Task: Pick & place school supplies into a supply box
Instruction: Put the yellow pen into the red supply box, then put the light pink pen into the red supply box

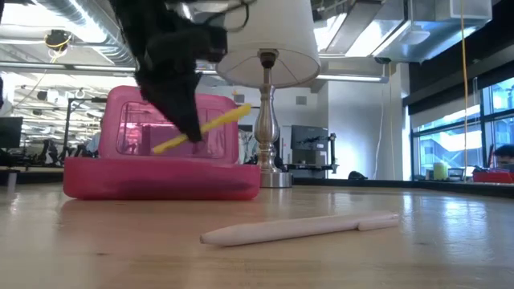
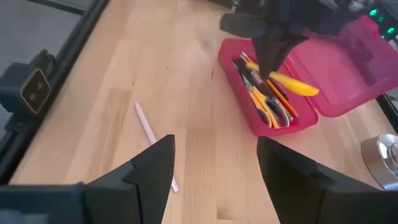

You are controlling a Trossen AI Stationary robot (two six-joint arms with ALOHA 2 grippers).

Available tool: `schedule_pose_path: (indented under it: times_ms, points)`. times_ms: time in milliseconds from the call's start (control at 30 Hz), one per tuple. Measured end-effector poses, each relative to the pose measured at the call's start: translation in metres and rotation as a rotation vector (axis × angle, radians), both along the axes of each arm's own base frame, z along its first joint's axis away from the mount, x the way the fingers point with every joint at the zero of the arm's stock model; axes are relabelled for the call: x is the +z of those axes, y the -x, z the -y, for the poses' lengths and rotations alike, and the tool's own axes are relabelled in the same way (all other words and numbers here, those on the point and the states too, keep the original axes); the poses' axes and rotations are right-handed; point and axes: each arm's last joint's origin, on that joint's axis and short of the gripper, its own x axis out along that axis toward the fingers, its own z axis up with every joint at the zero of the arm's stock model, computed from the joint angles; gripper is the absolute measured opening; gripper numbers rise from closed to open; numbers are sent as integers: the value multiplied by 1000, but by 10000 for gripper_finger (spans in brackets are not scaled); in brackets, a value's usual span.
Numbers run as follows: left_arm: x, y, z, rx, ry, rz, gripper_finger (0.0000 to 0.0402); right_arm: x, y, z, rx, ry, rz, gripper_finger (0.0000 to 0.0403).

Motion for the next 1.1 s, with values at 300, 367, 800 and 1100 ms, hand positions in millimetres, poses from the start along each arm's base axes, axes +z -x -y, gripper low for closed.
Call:
schedule_pose_path:
  times_ms: [300, 367, 800, 1100]
  points:
    - [-8, 0, -28, 74, 82, -113, 24, -21, -8, -5, 22, 20, -73, 229]
    - [-8, 1, -29, 71, 110, -129, 24, -25, -9, -7, 23, 29, -83, 229]
    - [-21, -2, -28, 59, 175, -199, 44, -57, -21, -18, 39, 59, -137, 229]
    - [-21, -2, -28, 58, 175, -199, 62, -77, -29, -21, 38, 100, -161, 229]
